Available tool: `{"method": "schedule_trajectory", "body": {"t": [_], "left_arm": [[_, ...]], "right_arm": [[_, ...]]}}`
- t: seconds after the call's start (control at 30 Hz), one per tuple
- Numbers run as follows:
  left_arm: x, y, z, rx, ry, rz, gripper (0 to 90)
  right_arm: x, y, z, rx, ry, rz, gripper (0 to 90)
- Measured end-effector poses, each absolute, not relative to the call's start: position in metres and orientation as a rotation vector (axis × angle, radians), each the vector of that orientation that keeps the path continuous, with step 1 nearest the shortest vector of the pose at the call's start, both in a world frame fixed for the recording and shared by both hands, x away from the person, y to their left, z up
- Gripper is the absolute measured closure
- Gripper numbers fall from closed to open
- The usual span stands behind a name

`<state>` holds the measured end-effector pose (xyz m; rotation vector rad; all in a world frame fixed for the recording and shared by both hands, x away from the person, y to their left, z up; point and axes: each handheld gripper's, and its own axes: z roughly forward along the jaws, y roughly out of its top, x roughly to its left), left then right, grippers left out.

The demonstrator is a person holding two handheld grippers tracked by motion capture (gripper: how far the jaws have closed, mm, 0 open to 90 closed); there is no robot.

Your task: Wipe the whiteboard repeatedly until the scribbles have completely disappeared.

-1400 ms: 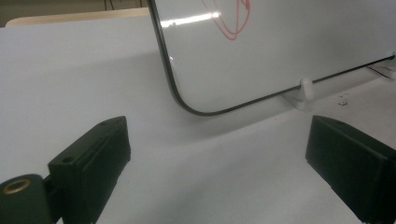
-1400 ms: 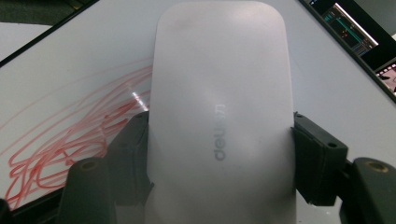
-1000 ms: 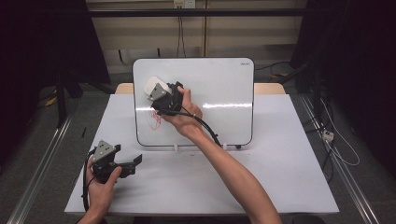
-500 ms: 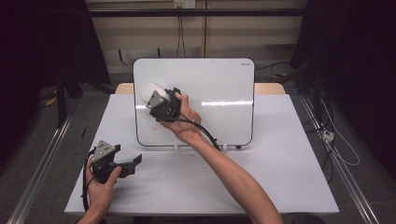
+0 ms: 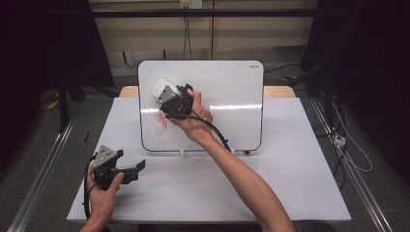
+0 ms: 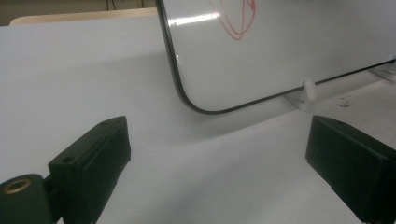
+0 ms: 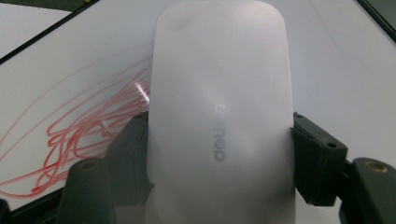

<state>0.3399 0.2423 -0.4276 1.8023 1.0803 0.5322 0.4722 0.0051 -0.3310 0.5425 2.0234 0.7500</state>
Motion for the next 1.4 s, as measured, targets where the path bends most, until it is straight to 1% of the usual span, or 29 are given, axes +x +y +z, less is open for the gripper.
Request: {"method": "schedule_trajectory", "body": {"t": [0.17, 0.53, 1.27, 1.4], "left_arm": [[0.34, 0.243, -0.428, 1.804, 1.08, 0.533, 6.5], [0.34, 0.241, -0.428, 1.809, 1.077, 0.532, 6.5], [0.34, 0.24, -0.428, 1.811, 1.076, 0.537, 6.5], [0.341, 0.24, -0.429, 1.817, 1.078, 0.536, 6.5]], "right_arm": [[0.478, 0.003, -0.323, 0.58, 2.018, 0.756, 31.6], [0.475, 0.008, -0.328, 0.562, 2.005, 0.734, 31.6], [0.441, 0.035, -0.372, 0.412, 2.097, 0.703, 31.7], [0.438, 0.034, -0.373, 0.398, 2.097, 0.697, 31.7]]}}
